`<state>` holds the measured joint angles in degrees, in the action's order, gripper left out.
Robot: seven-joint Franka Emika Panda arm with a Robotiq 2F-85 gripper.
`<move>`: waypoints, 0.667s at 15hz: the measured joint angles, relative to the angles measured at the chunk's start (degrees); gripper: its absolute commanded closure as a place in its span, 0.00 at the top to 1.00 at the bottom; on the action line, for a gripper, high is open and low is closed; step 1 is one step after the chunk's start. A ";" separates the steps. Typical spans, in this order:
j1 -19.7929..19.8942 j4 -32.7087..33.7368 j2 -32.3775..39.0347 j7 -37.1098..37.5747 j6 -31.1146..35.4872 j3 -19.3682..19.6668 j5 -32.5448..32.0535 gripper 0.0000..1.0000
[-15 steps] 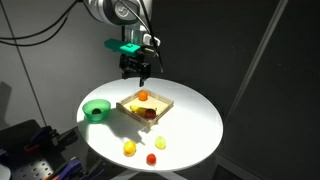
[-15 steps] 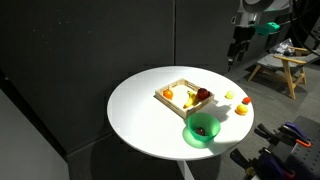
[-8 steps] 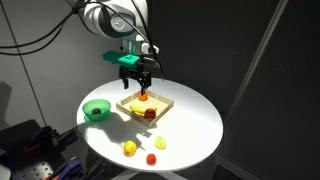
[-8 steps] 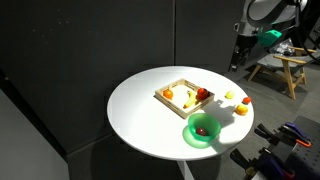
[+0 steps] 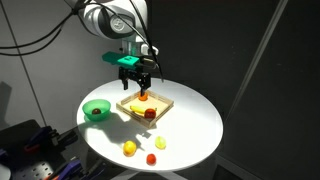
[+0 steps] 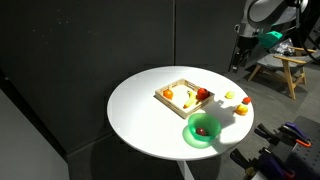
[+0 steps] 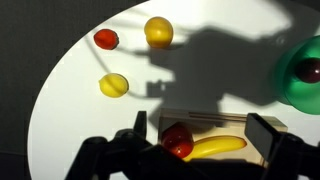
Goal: Put the yellow object in the bowl
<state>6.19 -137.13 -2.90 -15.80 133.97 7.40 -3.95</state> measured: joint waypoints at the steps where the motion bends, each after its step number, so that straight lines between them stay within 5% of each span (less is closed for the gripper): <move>1: 0.00 0.00 0.00 0.00 0.00 0.00 0.00 1.00; 10: 0.03 -0.89 -0.06 0.02 0.00 0.27 0.07 1.00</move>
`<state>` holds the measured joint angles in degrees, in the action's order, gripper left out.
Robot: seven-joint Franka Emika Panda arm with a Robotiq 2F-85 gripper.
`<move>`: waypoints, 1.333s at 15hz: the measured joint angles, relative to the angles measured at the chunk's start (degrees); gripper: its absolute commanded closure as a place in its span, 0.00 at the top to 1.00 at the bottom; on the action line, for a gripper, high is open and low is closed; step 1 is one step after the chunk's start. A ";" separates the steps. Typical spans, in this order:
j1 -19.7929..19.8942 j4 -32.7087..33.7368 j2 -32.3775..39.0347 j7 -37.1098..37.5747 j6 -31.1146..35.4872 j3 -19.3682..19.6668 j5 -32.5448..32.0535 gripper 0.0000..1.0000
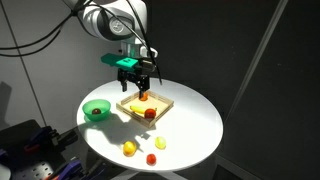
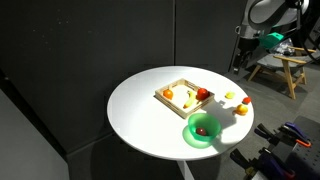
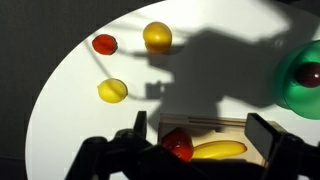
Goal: Put the yellow object in the bowl
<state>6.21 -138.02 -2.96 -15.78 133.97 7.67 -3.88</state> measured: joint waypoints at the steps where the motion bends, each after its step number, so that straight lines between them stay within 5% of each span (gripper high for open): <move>1: 0.03 -0.33 -0.09 0.00 0.02 0.19 0.00 1.00; 20: 2.17 -14.22 -0.22 0.02 12.81 3.49 0.00 1.00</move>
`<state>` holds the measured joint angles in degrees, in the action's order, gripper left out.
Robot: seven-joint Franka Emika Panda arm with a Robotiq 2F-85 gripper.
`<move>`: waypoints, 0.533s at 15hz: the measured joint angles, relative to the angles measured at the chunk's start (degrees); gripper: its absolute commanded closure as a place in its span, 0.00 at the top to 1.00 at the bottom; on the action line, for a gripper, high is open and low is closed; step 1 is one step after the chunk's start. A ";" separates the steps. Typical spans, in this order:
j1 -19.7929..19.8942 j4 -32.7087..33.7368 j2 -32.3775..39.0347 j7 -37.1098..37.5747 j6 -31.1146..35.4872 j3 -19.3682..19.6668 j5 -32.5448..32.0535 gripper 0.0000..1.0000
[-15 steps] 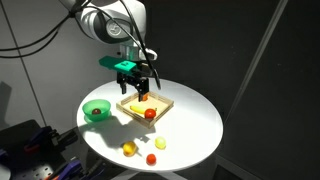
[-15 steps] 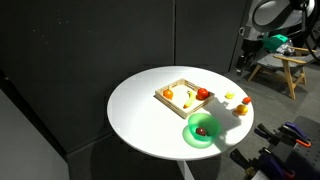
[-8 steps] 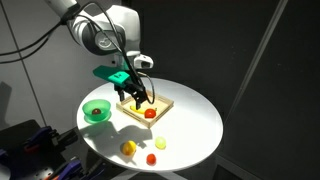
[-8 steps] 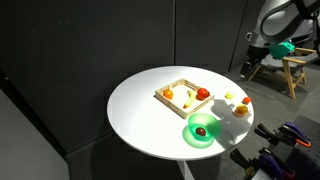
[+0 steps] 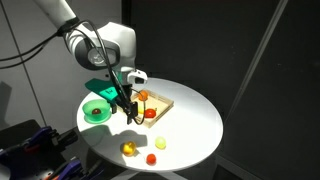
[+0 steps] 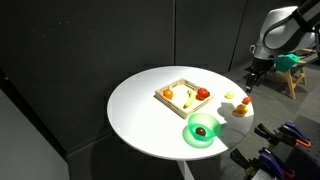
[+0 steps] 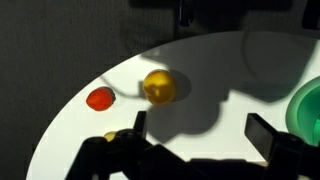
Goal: Put the yellow object in the bowl
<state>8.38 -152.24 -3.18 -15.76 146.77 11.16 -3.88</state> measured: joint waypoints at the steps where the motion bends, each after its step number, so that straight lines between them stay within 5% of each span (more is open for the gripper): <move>1: 0.32 -0.05 0.78 0.15 0.02 0.08 0.00 1.00; 8: 2.09 0.10 7.99 4.00 3.70 0.47 0.00 1.00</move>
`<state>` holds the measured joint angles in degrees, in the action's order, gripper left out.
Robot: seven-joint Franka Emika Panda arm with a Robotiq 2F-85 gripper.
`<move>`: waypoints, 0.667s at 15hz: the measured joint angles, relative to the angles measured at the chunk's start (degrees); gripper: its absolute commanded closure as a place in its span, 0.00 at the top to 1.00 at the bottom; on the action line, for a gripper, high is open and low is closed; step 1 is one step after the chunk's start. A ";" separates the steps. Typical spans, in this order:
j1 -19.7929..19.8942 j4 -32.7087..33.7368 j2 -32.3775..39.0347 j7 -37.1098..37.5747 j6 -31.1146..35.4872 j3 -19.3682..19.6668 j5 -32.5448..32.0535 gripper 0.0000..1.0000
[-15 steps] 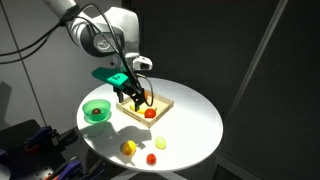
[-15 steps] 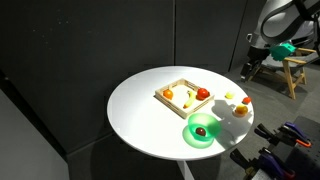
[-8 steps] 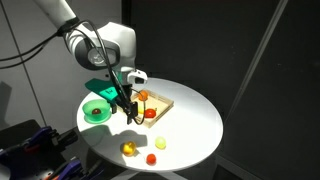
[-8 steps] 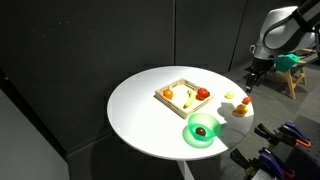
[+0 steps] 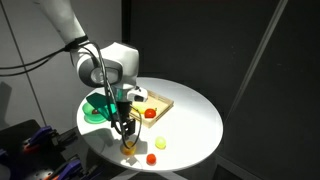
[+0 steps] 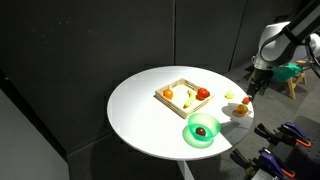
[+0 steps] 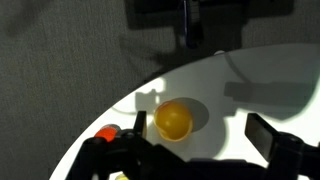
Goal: Put the yellow object in the bowl
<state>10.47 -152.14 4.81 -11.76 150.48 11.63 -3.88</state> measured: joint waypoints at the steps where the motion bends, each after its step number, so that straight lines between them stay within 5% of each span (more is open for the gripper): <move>1: 0.08 0.04 1.11 0.57 1.15 0.01 0.00 1.00; 10: 0.21 1.04 8.79 2.31 9.96 0.01 0.92 1.00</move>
<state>10.68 -151.10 13.60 -9.45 160.44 11.64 -2.96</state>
